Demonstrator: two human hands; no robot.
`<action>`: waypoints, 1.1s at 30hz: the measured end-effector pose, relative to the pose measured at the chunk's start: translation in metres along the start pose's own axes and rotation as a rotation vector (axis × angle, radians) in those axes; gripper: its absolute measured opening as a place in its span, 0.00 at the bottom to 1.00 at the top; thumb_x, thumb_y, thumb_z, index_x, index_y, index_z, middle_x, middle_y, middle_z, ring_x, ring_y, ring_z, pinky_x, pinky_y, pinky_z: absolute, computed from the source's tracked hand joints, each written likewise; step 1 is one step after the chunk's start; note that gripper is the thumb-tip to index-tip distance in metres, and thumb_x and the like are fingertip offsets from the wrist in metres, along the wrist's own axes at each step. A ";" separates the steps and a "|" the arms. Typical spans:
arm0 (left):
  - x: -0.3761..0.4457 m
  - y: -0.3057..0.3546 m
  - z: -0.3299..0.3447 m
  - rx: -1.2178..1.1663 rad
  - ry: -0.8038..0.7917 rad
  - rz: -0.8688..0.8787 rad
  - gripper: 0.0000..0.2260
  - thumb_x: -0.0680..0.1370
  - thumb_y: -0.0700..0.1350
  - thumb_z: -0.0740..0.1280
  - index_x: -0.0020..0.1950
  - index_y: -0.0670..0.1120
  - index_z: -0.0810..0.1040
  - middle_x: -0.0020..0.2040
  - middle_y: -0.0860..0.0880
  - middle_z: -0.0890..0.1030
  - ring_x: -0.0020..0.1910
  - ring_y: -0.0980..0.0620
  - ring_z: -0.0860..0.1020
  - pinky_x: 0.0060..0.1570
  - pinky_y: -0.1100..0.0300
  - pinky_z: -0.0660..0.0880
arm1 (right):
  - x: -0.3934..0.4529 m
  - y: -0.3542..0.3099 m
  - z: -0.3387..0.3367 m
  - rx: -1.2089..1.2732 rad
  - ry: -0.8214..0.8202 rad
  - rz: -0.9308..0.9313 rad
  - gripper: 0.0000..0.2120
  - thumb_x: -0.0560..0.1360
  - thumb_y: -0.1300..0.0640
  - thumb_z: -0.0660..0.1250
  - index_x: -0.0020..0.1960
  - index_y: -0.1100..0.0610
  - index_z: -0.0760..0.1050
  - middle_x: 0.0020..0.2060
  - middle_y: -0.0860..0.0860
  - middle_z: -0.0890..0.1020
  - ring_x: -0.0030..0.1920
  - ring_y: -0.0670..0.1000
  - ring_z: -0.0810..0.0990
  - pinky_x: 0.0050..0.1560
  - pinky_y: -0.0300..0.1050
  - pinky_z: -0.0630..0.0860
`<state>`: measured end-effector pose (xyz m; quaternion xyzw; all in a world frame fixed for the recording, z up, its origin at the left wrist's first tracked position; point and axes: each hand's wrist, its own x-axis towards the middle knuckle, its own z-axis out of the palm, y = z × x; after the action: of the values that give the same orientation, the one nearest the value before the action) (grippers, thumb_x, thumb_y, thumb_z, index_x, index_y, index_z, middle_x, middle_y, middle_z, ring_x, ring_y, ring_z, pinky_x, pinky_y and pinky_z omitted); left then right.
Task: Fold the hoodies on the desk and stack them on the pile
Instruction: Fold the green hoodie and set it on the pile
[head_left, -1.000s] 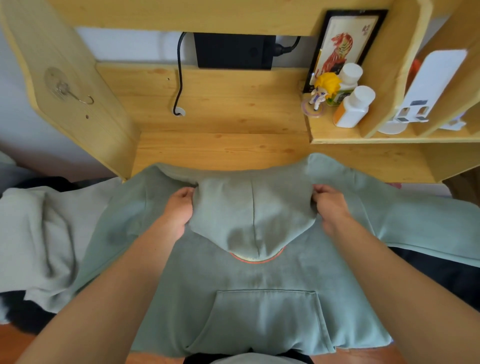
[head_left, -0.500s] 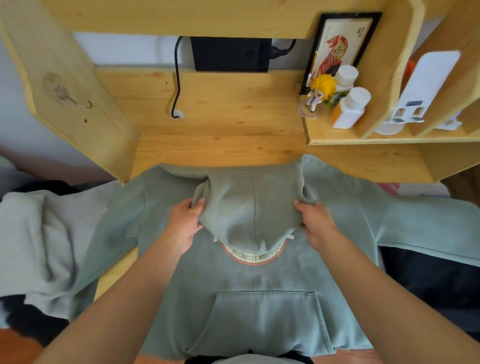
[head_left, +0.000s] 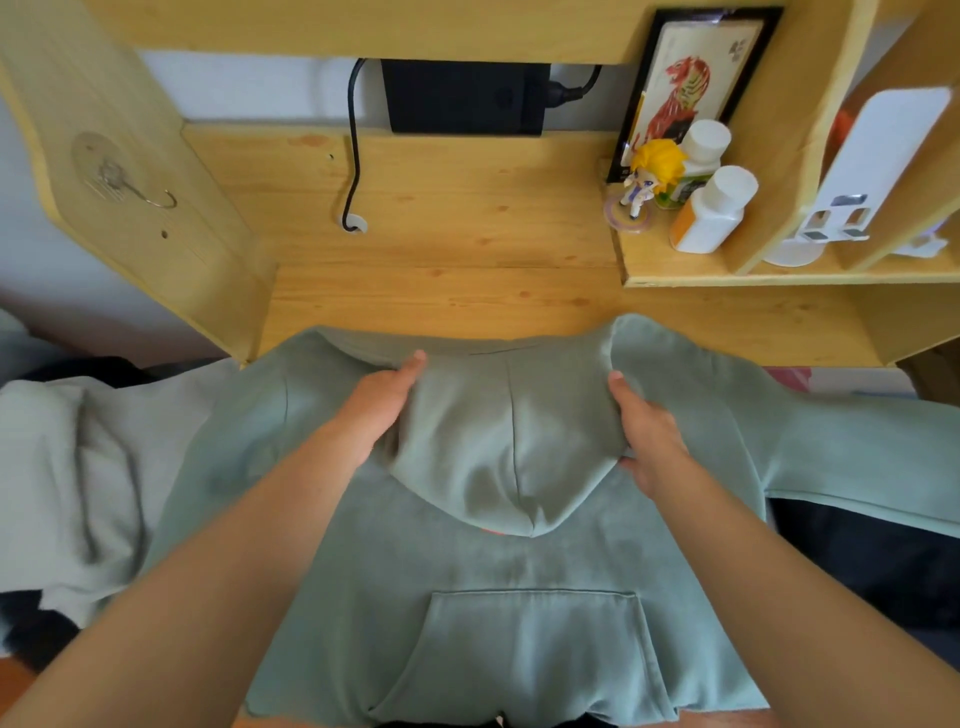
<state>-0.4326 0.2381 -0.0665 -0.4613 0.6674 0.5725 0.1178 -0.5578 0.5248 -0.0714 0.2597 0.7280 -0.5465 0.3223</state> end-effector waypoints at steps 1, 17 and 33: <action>0.004 0.003 0.004 0.053 -0.005 0.047 0.19 0.81 0.60 0.65 0.60 0.47 0.81 0.57 0.50 0.82 0.59 0.47 0.79 0.63 0.52 0.73 | 0.003 -0.001 0.002 -0.060 -0.034 -0.001 0.26 0.68 0.34 0.73 0.56 0.50 0.77 0.50 0.47 0.84 0.50 0.53 0.84 0.54 0.56 0.82; -0.004 -0.024 0.015 -0.321 0.266 -0.178 0.16 0.79 0.57 0.70 0.55 0.46 0.74 0.48 0.44 0.80 0.40 0.47 0.77 0.42 0.56 0.77 | 0.030 0.009 0.012 0.237 -0.085 -0.001 0.08 0.79 0.60 0.69 0.58 0.55 0.77 0.51 0.53 0.84 0.47 0.52 0.83 0.46 0.50 0.81; -0.002 -0.024 -0.009 -0.407 0.176 -0.177 0.19 0.84 0.58 0.59 0.52 0.45 0.81 0.50 0.45 0.84 0.54 0.42 0.82 0.51 0.51 0.78 | 0.020 0.002 0.003 0.289 -0.030 -0.126 0.10 0.83 0.58 0.63 0.61 0.49 0.75 0.52 0.48 0.83 0.48 0.51 0.82 0.50 0.54 0.80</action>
<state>-0.4103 0.2331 -0.0776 -0.5805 0.5027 0.6404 0.0136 -0.5688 0.5232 -0.0885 0.2488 0.6517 -0.6687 0.2576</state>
